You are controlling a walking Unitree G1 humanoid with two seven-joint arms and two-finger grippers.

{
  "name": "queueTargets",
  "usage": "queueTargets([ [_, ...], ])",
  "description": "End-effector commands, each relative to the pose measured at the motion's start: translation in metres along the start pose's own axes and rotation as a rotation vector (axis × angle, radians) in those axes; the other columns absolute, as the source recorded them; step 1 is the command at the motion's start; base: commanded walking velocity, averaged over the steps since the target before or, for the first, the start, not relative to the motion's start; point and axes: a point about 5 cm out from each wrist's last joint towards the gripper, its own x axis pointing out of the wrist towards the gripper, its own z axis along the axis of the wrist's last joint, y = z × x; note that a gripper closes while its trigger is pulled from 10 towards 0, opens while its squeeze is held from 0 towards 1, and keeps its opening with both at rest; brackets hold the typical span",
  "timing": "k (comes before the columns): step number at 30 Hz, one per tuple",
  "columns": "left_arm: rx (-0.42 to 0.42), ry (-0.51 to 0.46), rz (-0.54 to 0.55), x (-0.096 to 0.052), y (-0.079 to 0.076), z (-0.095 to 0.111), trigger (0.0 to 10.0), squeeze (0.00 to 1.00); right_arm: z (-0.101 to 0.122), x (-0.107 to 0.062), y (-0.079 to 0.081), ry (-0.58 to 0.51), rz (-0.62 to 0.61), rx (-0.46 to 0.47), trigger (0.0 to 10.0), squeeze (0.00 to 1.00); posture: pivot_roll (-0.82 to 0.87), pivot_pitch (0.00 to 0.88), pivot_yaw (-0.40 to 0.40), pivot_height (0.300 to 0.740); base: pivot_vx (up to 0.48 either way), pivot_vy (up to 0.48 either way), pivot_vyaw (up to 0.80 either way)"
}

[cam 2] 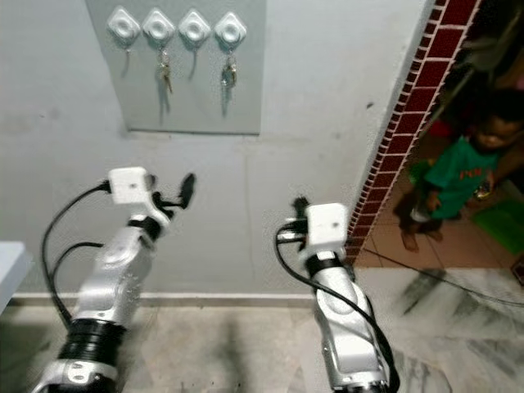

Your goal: Hang keys on a hook

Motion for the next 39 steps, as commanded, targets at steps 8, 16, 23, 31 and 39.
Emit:
queueTargets([
  [8,-0.005,0.037,0.019,0.004,-0.009,-0.004,10.0,0.00,0.003,-0.001,-0.008,-0.011,-0.019,-0.017,10.0,0.00,-0.08,0.014,0.012,0.732,0.150,0.000,0.00],
  [16,-0.010,0.051,0.044,0.006,-0.010,-0.005,10.0,0.00,-0.005,-0.003,-0.012,0.052,-0.053,-0.028,10.0,0.00,-0.09,0.015,0.017,0.732,0.000,0.000,0.00],
  [23,0.002,0.069,0.036,0.007,-0.014,-0.005,10.0,0.00,-0.008,-0.003,-0.022,0.101,-0.114,-0.053,10.0,0.00,-0.10,0.023,0.024,0.732,0.000,0.000,0.00],
  [31,0.018,0.065,0.001,0.009,-0.021,0.000,10.0,0.00,0.005,0.013,-0.034,0.052,-0.068,-0.153,10.0,0.00,-0.11,0.039,0.036,0.732,0.000,0.000,0.00],
  [39,0.074,0.001,-0.119,0.013,-0.032,0.020,10.0,0.00,0.041,0.048,-0.031,-0.083,0.056,-0.095,10.0,0.00,-0.10,0.042,0.037,0.732,0.000,0.000,0.00],
])
